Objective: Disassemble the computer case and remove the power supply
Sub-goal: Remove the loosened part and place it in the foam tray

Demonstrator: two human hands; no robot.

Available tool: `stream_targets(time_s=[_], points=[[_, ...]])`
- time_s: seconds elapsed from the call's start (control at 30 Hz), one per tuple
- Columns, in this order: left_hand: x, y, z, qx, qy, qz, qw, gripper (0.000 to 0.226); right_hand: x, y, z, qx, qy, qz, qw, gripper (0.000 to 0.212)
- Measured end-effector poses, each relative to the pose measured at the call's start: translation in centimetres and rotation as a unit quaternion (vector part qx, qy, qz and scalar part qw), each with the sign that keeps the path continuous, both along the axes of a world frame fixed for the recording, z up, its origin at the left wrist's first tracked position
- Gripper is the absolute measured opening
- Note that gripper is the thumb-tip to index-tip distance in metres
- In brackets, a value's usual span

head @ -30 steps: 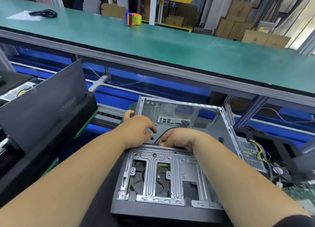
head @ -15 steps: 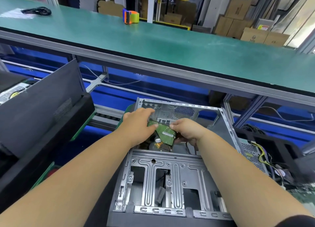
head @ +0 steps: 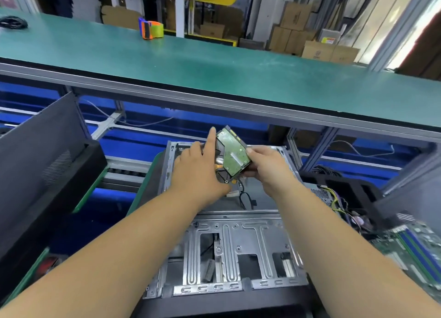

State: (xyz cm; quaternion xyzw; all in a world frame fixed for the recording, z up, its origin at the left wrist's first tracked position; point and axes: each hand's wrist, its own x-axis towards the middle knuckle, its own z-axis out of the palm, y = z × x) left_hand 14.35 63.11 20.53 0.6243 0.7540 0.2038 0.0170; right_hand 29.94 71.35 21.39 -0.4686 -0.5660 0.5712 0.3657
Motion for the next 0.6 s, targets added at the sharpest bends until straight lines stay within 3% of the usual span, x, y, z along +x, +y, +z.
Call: stream_targets(time_s=[0.13, 0.2, 0.33, 0.47, 0.6], points=[[1.5, -0.5, 1.4, 0.014, -0.046, -0.064, 0.997, 0.131, 3.1, -1.3, 3.2, -0.038, 0.001, -0.021, 0.999, 0.019], [2.8, -0.9, 1.9, 0.018, -0.048, -0.112, 0.992, 0.133, 5.2, -2.1, 4.4, -0.004, -0.057, -0.010, 0.998, 0.025], [5.9, -2.1, 3.1, 0.033, -0.062, -0.199, 0.977, 0.133, 9.5, -4.9, 6.3, 0.068, -0.123, 0.006, 0.990, 0.014], [9.5, -2.9, 4.0, 0.047, -0.066, -0.241, 0.967, 0.133, 13.7, -6.3, 7.2, 0.079, -0.103, -0.045, 0.991, 0.019], [13.3, -3.0, 4.3, 0.056, -0.070, -0.247, 0.965, 0.129, 17.6, -7.1, 6.7, 0.063, -0.039, -0.103, 0.992, 0.004]])
